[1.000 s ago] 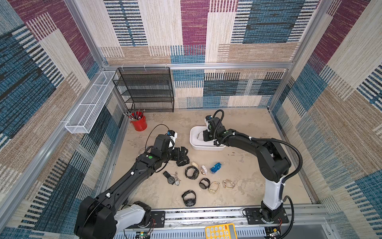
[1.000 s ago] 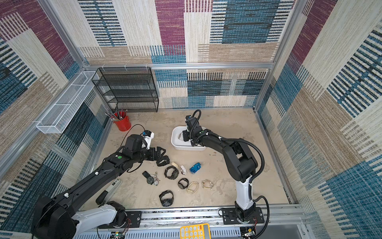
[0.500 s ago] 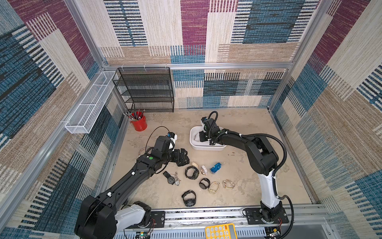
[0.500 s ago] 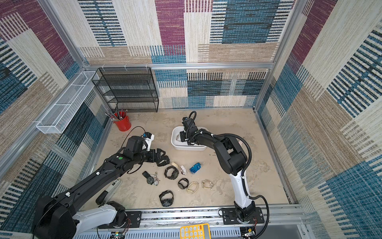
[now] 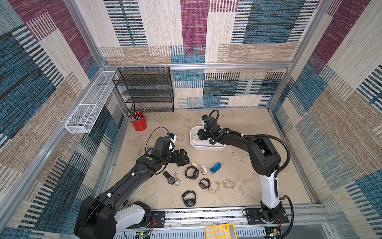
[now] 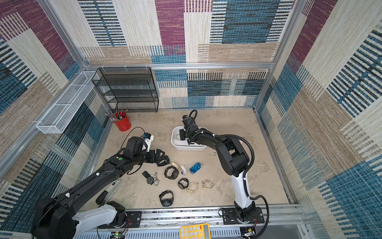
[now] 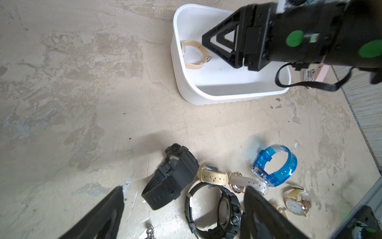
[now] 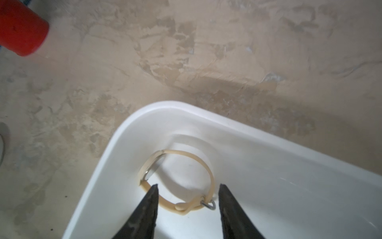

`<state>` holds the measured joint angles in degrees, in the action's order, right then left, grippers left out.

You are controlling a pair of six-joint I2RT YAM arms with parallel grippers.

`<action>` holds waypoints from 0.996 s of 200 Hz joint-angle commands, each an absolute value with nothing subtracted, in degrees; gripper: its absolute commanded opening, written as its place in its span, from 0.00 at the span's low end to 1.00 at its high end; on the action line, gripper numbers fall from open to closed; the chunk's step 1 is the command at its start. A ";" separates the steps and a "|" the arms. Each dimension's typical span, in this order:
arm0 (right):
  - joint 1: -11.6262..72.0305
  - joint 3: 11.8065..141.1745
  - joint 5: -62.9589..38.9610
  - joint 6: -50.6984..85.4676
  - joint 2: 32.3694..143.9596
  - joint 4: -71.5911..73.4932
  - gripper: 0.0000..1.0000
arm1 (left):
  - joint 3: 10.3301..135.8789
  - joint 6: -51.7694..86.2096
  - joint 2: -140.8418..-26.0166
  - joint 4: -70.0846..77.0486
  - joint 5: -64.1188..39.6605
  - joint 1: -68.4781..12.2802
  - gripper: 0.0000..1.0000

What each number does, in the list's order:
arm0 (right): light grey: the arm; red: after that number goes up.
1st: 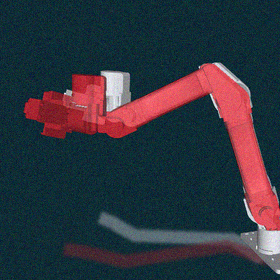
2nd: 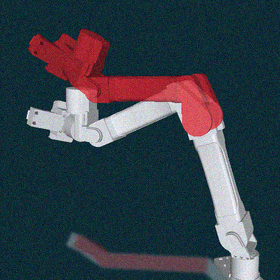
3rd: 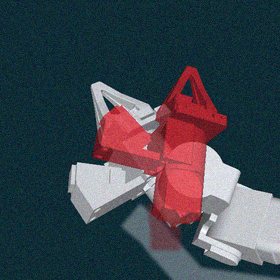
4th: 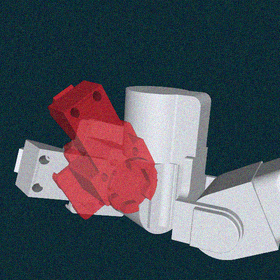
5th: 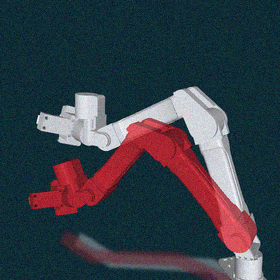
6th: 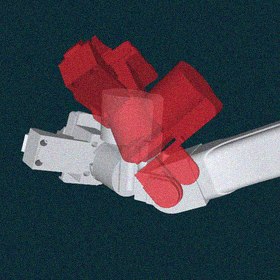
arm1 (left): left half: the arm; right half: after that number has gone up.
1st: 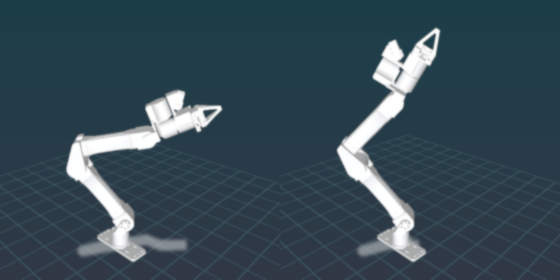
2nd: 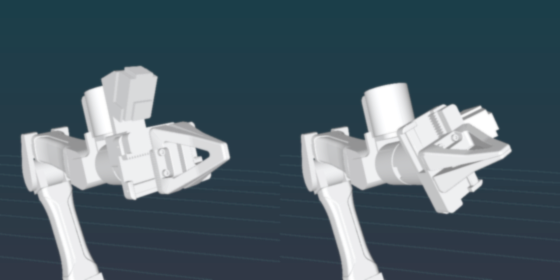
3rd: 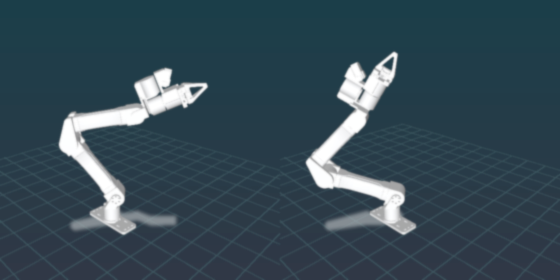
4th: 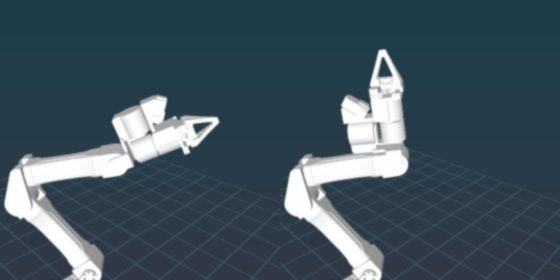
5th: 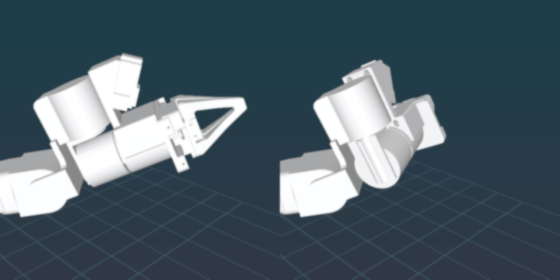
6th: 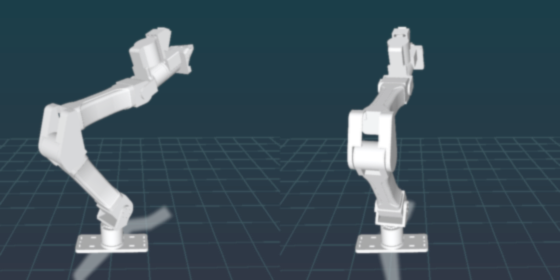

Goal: Put the watch into the storage box
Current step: Place the storage box down, then pick up the item at the center of the board.

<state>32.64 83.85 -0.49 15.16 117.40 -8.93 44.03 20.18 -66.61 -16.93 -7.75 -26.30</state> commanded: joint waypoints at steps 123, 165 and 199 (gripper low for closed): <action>32.61 48.80 -1.58 15.40 82.06 11.25 1.00 | 39.90 19.86 -65.27 -14.68 -7.67 -26.37 0.87; 32.61 49.72 -1.72 15.65 82.62 11.77 1.00 | 37.12 19.01 -62.86 -14.63 -6.18 -27.87 0.84; 32.60 50.10 -1.98 15.78 83.13 11.99 1.00 | 36.12 17.89 -62.79 -15.48 -2.31 -30.51 0.84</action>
